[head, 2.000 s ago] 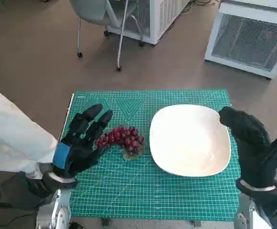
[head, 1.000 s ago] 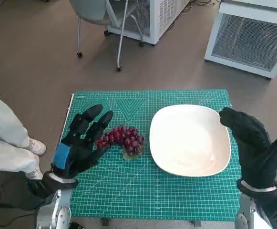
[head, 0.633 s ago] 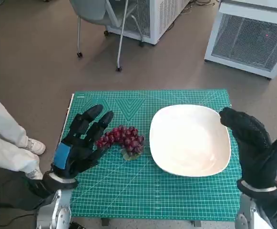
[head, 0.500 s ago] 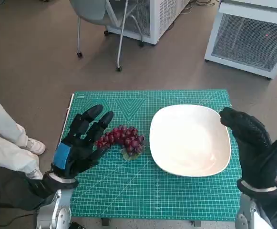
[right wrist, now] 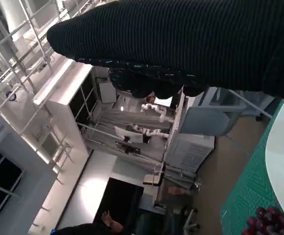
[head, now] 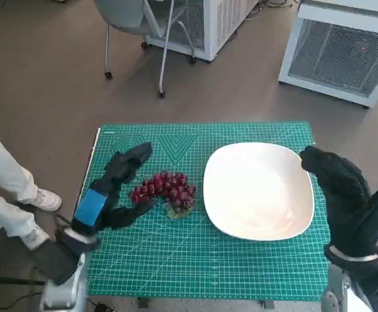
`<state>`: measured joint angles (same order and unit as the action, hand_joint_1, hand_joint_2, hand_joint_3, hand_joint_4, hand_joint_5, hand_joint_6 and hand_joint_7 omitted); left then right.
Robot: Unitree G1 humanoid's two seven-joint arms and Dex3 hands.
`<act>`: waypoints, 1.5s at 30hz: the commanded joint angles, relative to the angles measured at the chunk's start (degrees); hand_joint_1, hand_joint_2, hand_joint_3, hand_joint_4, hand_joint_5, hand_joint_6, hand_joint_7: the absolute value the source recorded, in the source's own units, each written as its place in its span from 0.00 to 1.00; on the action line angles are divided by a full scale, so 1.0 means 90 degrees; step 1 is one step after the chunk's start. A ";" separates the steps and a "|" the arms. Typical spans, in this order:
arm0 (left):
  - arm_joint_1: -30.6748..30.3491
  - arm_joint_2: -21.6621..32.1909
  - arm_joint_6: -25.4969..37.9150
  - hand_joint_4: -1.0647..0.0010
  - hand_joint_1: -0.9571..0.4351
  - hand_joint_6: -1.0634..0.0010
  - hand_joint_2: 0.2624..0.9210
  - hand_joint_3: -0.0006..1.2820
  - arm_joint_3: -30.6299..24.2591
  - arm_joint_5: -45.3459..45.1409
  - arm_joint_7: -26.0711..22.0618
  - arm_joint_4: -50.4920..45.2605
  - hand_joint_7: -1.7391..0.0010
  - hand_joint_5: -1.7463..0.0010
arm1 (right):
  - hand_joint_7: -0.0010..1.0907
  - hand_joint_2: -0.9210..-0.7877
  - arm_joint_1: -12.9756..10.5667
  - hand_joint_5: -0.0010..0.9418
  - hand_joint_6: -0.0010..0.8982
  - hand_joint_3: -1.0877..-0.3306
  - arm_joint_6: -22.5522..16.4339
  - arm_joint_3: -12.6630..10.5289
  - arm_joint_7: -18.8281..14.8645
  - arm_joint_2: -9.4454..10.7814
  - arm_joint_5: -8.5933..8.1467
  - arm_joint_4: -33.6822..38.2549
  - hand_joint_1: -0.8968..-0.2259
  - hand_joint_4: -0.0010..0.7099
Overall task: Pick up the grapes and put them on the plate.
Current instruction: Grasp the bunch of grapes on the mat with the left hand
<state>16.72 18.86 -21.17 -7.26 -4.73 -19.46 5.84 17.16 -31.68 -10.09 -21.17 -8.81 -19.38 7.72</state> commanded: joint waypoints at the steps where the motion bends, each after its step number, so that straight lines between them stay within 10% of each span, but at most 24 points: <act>1: 0.0437 0.0715 0.0047 0.86 0.41 0.79 0.88 0.01 0.0423 -0.1720 0.0485 -0.0185 0.91 1.00 | 0.56 0.00 -0.0018 0.00 0.19 0.76 0.0085 -0.0032 -0.0071 -0.0054 -0.0027 0.0139 0.59 0.75; 22: 0.1611 0.0856 0.2233 0.88 0.46 0.67 0.71 0.00 0.2188 -0.4351 0.0368 0.0111 0.98 1.00 | 0.55 0.00 0.0003 0.00 0.20 0.76 0.0064 -0.0071 -0.0071 -0.0047 0.0005 0.0187 0.59 0.74; 45: 0.2916 0.0387 0.3815 0.93 0.55 0.71 0.70 0.00 0.3199 -0.4545 -0.0807 0.2026 1.00 1.00 | 0.53 0.00 0.0020 0.00 0.21 0.76 0.0053 -0.0103 -0.0065 0.0005 0.0014 0.0251 0.60 0.74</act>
<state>40.66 23.00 11.95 20.41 -45.88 -25.99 20.82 17.94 -31.70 -11.00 -21.57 -8.82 -19.04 9.17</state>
